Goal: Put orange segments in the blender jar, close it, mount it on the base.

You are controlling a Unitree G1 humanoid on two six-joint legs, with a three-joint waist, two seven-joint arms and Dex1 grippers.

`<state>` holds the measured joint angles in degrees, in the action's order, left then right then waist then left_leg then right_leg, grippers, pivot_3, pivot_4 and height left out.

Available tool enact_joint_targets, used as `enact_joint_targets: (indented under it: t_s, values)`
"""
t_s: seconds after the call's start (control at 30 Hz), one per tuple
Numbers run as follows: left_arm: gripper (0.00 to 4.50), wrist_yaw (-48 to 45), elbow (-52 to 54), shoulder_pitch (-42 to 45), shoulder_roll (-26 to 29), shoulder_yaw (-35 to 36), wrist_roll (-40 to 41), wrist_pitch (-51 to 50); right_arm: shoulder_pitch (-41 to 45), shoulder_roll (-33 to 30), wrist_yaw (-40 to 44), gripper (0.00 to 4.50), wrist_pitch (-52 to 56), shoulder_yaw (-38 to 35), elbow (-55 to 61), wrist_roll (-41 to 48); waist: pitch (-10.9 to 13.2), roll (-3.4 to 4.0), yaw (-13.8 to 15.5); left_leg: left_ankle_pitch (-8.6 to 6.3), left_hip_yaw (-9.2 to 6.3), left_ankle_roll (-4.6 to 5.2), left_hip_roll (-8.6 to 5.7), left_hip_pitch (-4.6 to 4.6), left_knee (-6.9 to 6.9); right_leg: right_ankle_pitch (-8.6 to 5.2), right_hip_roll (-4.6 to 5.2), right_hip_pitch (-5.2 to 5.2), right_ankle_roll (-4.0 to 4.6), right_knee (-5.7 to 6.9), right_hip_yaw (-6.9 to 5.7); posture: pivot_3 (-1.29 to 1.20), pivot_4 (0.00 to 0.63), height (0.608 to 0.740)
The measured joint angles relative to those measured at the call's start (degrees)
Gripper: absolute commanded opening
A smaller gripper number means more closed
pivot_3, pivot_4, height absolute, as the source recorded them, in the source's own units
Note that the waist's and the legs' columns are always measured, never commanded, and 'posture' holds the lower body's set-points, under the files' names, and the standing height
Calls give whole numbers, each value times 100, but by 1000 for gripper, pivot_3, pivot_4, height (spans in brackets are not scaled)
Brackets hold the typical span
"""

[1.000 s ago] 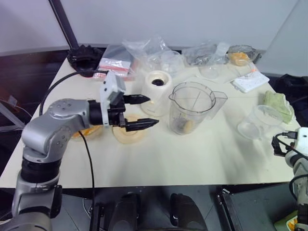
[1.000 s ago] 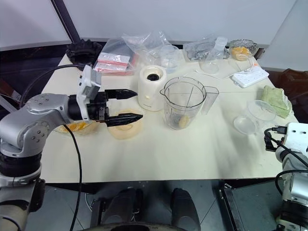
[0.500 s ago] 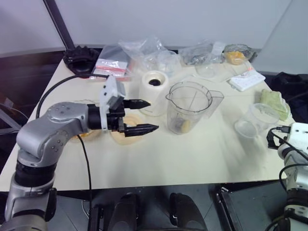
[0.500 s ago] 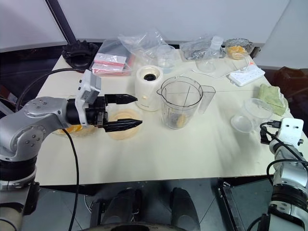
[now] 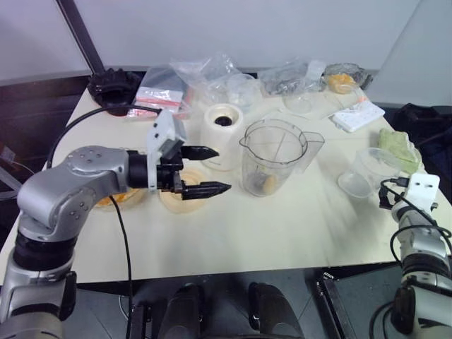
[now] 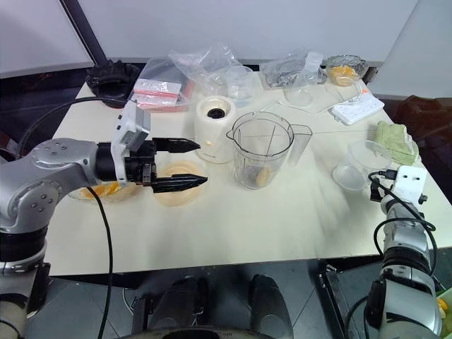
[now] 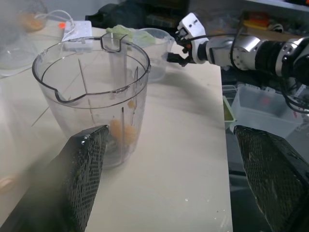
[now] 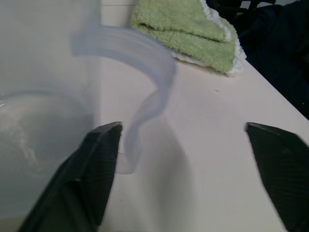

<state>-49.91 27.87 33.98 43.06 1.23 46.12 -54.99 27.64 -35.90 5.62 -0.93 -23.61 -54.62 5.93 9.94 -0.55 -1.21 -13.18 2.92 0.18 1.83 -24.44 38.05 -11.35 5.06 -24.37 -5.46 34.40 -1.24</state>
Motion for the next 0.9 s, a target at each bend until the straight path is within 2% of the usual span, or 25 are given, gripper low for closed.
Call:
enact_joint_targets:
  t_s: [0.17, 0.2, 0.63, 0.77, 0.9]
  values:
    - [4365, 46, 43, -6, 101, 2, 82, -47, 179, -9, -4, 379, -309, 143, -373, -22, 0, 0, 16, 0, 2, 0, -1, 0, 0, 0, 0, 0, 0, -1, 5, 0, 150, 740]
    - [4365, 54, 43, -6, 108, 2, 83, -48, 208, -9, -6, 35, -343, 162, -421, -24, 0, 0, 17, 0, 3, 0, -1, 0, 0, 0, -1, 0, 0, -1, 7, 0, 150, 740]
    - [4365, 263, 118, -4, 130, 45, 312, -77, 307, -108, 65, 35, -555, 380, -368, -28, 1, 0, 5, 0, 9, 0, -1, 3, -1, 0, -11, 0, -1, -2, 32, 0, 150, 740]
    - [4365, 171, -7, 3, 295, 60, 308, -57, 301, -293, 235, 35, -472, 446, 311, -31, 10, 14, 6, 0, 21, 0, -2, 3, -2, 0, -12, -8, -2, 0, 44, 0, 150, 740]
    - [4365, -51, -289, 42, 436, 63, 187, 67, 618, -836, 759, 35, -305, 666, 1117, -97, 20, 29, -1, 0, 32, 0, -2, 3, -3, 0, -17, -14, -2, 0, 60, 0, 150, 740]
